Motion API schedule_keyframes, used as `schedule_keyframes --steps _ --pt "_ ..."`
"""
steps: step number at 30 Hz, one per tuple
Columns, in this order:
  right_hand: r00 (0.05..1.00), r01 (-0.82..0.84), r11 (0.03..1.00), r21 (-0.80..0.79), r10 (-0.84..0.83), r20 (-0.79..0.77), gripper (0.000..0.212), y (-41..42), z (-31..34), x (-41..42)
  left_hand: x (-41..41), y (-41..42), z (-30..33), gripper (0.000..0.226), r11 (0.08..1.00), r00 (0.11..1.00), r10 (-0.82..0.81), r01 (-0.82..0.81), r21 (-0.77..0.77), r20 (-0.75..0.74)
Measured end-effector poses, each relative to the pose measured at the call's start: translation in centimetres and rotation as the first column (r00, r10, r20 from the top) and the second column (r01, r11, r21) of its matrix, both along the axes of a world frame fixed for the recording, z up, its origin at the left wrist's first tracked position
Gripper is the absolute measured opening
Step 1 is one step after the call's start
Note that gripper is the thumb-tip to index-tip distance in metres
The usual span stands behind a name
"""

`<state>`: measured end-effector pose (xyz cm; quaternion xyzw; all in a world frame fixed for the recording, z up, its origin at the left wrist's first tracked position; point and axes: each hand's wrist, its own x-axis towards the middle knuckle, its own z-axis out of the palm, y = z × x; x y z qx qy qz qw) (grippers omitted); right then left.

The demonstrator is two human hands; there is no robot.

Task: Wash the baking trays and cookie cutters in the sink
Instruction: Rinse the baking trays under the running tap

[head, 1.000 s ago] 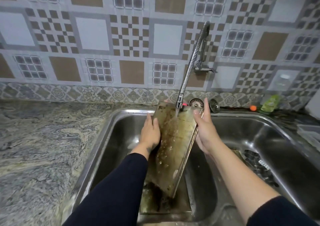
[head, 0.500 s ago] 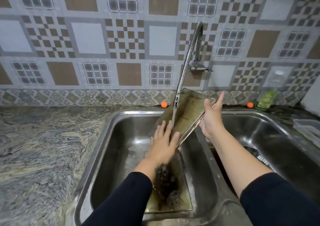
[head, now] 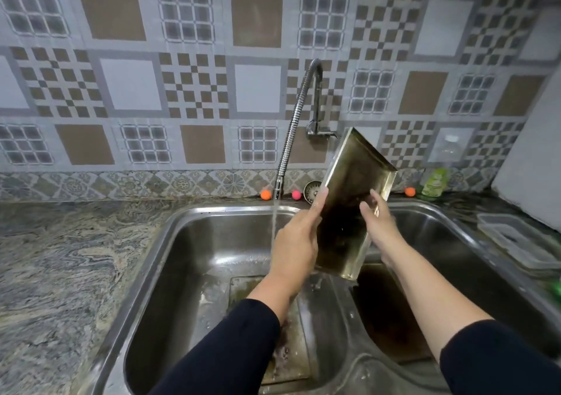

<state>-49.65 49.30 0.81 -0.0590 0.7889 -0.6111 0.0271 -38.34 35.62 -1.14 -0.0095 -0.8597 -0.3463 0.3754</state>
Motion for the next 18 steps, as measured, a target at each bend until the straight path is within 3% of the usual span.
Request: schedule_keyframes --steps 4,6,11,13,16,18 --pt "1.0 -0.008 0.994 0.113 0.005 0.024 0.066 3.8 -1.4 -0.1 -0.7 4.1 -0.1 0.065 0.955 0.998 -0.067 0.061 0.291 0.012" --pt "0.999 -0.007 0.98 0.197 0.0 0.037 0.075 5.7 -1.8 -0.8 -1.1 5.8 -1.2 0.061 0.944 0.993 -0.079 0.047 0.326 0.086" --pt "0.996 -0.009 0.928 0.371 -0.024 0.085 0.089 10.9 -4.1 -3.0 -2.8 8.4 -4.3 0.055 0.996 0.894 0.014 -0.05 0.069 0.447" --pt "0.991 -0.039 0.91 0.413 -0.018 0.134 0.093 12.8 -5.5 -3.6 -3.4 8.8 -5.5 0.059 0.996 0.767 0.094 -0.07 -0.063 0.635" --pt "0.978 -0.104 0.875 0.474 0.003 0.21 0.093 14.9 -8.2 -4.3 -3.2 9.0 -7.2 0.07 0.974 0.545 0.173 0.03 -0.225 0.82" --pt "0.97 -0.135 0.838 0.529 0.003 0.243 0.091 15.7 -10.0 -4.7 -2.9 9.5 -8.3 0.073 0.945 0.505 0.249 0.059 -0.321 0.827"
